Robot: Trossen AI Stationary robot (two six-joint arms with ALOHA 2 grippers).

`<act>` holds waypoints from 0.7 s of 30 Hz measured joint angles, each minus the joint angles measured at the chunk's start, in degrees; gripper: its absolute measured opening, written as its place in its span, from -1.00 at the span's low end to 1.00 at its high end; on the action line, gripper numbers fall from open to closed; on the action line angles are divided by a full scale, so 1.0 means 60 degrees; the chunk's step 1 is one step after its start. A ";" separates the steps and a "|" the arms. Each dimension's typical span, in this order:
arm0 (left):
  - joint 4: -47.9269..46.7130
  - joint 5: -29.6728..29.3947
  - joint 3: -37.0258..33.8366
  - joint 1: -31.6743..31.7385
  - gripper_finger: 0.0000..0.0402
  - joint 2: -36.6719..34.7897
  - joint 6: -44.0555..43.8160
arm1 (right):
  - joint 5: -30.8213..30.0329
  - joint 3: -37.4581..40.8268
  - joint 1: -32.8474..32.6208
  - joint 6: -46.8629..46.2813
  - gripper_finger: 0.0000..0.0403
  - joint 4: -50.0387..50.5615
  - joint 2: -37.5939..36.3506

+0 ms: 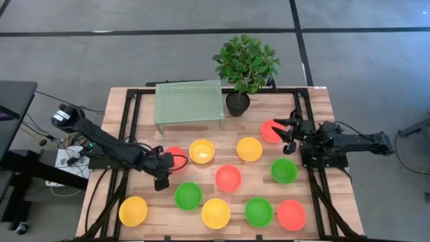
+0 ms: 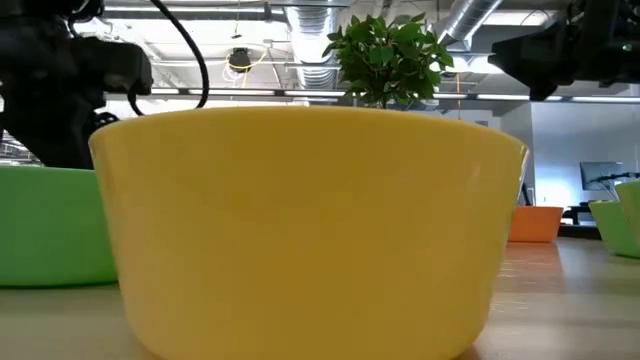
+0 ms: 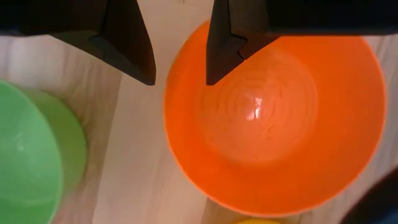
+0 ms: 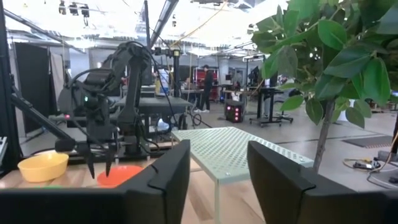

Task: Pick & Place Mini bowls
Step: Put the orange bowl on the shelf

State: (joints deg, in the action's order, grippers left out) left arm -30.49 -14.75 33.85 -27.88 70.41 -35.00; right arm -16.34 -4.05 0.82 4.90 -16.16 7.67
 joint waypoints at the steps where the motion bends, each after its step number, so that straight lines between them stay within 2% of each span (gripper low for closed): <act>1: 0.0002 -0.0003 0.0000 0.0000 -0.29 0.0103 0.0001 | 0.0000 0.0000 0.0000 0.0022 -0.18 -0.0067 0.0058; 7: -0.0002 -0.0083 0.0000 -0.0002 -0.38 0.0788 0.0267 | 0.0000 0.0000 0.0000 0.0022 -0.06 -0.0121 0.0115; 13: 0.0053 -0.0175 0.0000 -0.0007 -0.92 0.0574 0.0514 | 0.0000 0.0000 0.0002 0.0025 -0.06 -0.0121 0.0116; 17: 0.0038 -0.0313 0.0207 -0.0007 -0.96 0.0132 0.0520 | 0.0000 0.0000 0.0004 0.0026 -0.09 -0.0288 0.0116; 21: 0.0030 -0.0827 0.1151 -0.0011 -0.97 -0.0199 0.1178 | 0.0000 0.0000 0.0004 0.0030 -0.12 -0.0734 0.0112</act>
State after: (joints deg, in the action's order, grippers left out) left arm -30.30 -19.71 40.75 -27.94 69.22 -27.94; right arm -16.34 -4.05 0.84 5.08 -20.56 8.34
